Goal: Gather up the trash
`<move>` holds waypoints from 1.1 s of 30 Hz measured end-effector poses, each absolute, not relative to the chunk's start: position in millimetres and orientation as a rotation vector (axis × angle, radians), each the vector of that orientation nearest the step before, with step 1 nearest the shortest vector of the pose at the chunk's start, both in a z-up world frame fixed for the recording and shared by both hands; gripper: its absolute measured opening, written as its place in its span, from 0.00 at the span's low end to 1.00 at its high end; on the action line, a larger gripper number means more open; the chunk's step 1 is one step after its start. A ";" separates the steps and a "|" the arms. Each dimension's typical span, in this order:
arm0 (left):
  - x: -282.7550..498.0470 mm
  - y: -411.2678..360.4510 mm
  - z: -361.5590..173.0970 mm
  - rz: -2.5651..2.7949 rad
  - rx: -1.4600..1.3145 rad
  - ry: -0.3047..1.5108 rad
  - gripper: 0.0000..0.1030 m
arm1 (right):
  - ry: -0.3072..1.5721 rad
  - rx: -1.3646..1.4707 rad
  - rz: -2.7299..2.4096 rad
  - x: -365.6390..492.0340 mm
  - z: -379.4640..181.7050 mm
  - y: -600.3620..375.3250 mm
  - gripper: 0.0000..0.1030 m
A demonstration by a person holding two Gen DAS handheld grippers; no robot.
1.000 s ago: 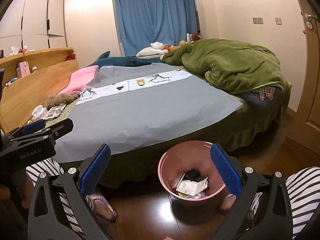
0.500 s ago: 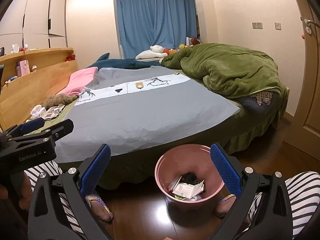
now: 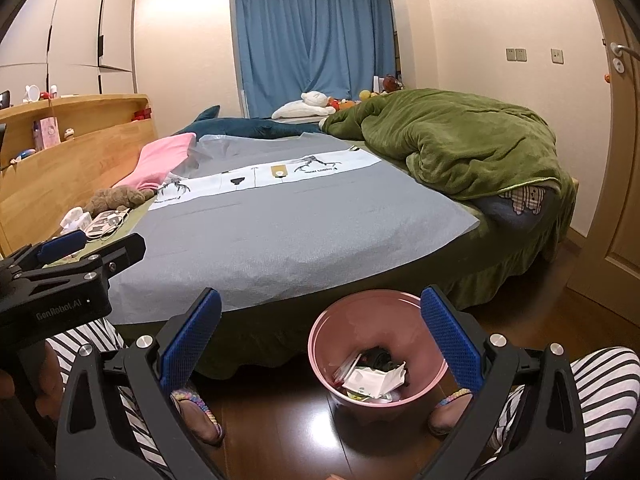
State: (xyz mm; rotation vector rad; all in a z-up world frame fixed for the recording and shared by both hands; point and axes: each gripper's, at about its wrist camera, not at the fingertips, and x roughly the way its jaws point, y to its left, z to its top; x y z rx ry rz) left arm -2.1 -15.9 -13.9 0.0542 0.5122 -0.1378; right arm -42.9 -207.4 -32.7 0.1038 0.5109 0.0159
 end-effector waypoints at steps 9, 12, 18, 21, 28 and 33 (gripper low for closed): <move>0.1 -17.2 -14.2 -0.137 0.049 0.520 0.93 | 0.519 0.104 0.017 -42.3 -33.8 -209.6 0.95; 0.1 -16.7 -14.7 -0.136 0.049 0.520 0.93 | 0.521 0.103 0.017 -42.2 -34.6 -209.5 0.95; 0.4 -16.5 -15.0 -0.140 0.047 0.524 0.93 | 0.521 0.103 0.016 -42.1 -34.6 -209.5 0.95; 0.2 -16.1 -16.0 -0.141 0.047 0.526 0.93 | 0.520 0.101 0.017 -42.1 -34.4 -209.4 0.95; -0.9 -13.8 -15.9 -0.141 0.049 0.521 0.93 | 0.523 0.099 0.018 -42.0 -34.7 -209.2 0.95; -0.8 -14.4 -15.8 -0.140 0.047 0.523 0.93 | 0.524 0.099 0.018 -42.0 -35.0 -209.2 0.95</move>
